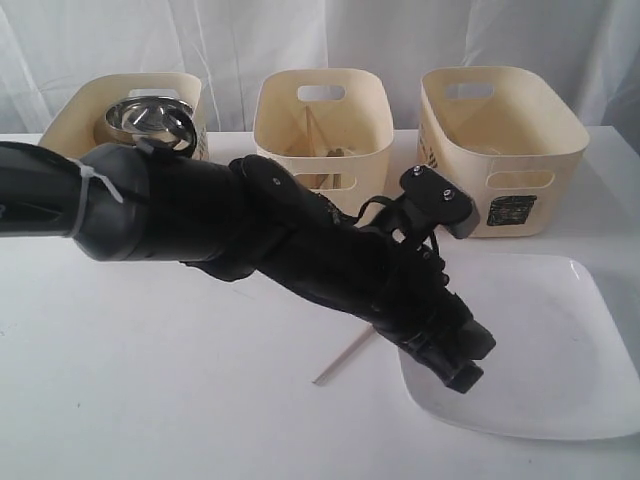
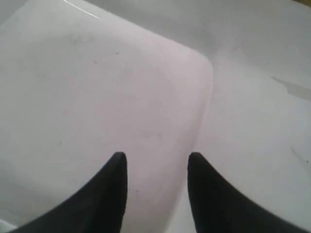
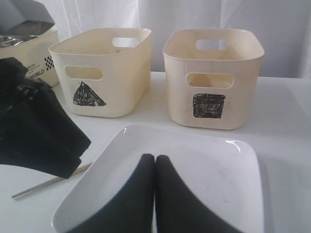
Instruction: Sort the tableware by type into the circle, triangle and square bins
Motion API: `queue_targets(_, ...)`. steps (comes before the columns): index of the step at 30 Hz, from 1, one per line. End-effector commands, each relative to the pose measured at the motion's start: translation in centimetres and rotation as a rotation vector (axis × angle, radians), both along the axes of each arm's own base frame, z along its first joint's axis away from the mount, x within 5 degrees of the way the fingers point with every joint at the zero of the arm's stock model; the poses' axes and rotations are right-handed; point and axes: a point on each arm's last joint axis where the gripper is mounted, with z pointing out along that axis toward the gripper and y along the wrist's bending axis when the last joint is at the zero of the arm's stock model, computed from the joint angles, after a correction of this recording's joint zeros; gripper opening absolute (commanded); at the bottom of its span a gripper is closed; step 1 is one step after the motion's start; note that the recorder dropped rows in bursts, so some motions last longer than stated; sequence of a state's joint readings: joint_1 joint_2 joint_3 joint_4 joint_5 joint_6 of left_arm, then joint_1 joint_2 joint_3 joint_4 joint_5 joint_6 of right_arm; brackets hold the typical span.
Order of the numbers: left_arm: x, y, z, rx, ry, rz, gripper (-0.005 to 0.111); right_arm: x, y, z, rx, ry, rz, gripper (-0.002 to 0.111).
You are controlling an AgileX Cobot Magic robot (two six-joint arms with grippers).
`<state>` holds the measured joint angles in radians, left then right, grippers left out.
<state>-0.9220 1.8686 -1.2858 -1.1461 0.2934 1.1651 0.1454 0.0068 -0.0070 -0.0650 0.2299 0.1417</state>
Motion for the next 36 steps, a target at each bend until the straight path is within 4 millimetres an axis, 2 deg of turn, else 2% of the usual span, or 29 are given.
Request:
queue_targets(1,-0.7,0.4,-0.4,0.035,-0.03,-0.105,0.046,0.0,0.0,-0.1,0.001,-0.009,-0.006,0.0)
queue_targets(8,-1.5,1.0,-1.0,0.13,-0.01,-0.218,0.046,0.0,0.0,-0.1,0.001,-0.009,-0.006,0.0)
queue_targets(11,-1.5,1.3,-1.3,0.179,0.025,-0.195,0.046,0.0,0.0,-0.1,0.001,-0.009,-0.006,0.0)
queue_targets(15,-0.7,2.5,-2.1,0.353,0.041,-0.064,0.046,0.0,0.0,-0.1,0.001,-0.009,-0.006,0.0)
queue_targets(20,1.1,4.4,-2.9,0.545,0.06,0.28,0.046,0.0,0.0,-0.1,0.001,-0.009,-0.006,0.0)
queue_targets(26,2.5,5.6,-1.8,0.546,0.031,0.592,0.046,0.0,0.0,-0.1,0.003,-0.008,-0.007,0.0)
queue_targets(31,2.8,5.7,-1.0,0.507,-0.033,0.677,0.046,0.0,0.0,-0.1,0.013,-0.007,-0.008,0.0)
queue_targets(36,2.3,5.1,-1.0,0.467,0.0,0.656,0.046,0.0,0.0,-0.1,0.013,-0.007,-0.008,0.0)
